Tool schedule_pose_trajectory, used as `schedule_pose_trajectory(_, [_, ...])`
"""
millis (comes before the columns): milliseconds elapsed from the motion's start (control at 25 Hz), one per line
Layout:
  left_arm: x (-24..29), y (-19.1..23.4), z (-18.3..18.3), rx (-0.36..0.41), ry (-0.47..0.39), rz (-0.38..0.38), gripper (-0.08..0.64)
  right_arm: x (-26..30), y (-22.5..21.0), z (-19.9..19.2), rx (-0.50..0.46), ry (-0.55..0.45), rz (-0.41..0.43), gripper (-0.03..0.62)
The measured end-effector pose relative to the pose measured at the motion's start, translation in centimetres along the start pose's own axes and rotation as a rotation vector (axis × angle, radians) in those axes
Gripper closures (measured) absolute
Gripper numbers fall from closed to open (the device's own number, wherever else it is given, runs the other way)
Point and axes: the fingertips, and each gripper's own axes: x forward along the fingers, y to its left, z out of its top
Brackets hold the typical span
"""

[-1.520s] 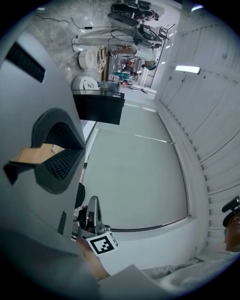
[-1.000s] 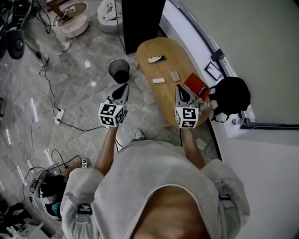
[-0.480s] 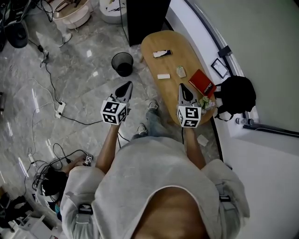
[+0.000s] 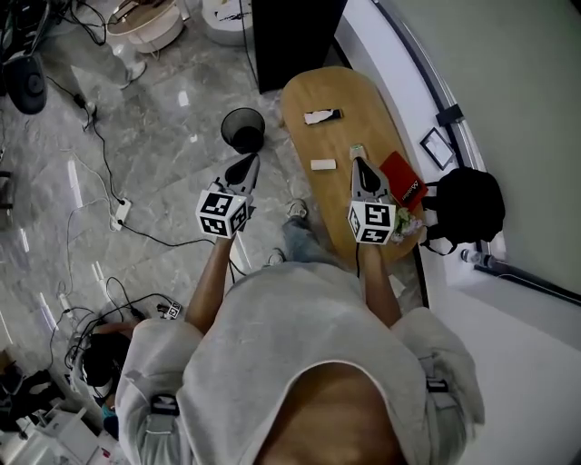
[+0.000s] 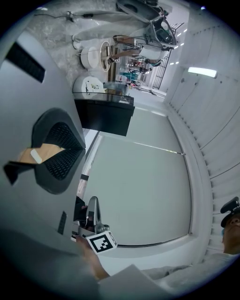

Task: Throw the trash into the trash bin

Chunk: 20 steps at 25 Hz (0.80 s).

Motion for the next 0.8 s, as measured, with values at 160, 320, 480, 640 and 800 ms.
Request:
schedule_pose_trajectory(160, [3.4, 1.2, 1.5, 0.003, 0.001, 0.021, 0.543, 3.4, -2.3, 0.6, 0.009, 0.002, 0.015, 0.561])
schedule_pose_trajectory(320, [7.0, 1.9, 2.7, 0.008, 0.011, 0.040, 0.543, 6.7, -5.1, 0.9, 0.013, 0.010, 0.030, 0.561])
schedule_pose_trajectory(480, [9.9, 2.7, 3.4, 0.014, 0.030, 0.058, 0.543, 9.5, -7.4, 1.1, 0.030, 0.015, 0.043, 0.561])
schedule_pose_trajectory(640, [12.6, 3.3, 3.8, 0.033, 0.055, 0.071, 0.543, 12.2, -9.2, 0.7, 0.047, 0.027, 0.065, 0.561])
schedule_pose_trajectory(800, [14.1, 3.5, 3.4, 0.022, 0.082, 0.079, 0.543, 14.0, -9.9, -0.5, 0.057, 0.053, 0.091, 0.561])
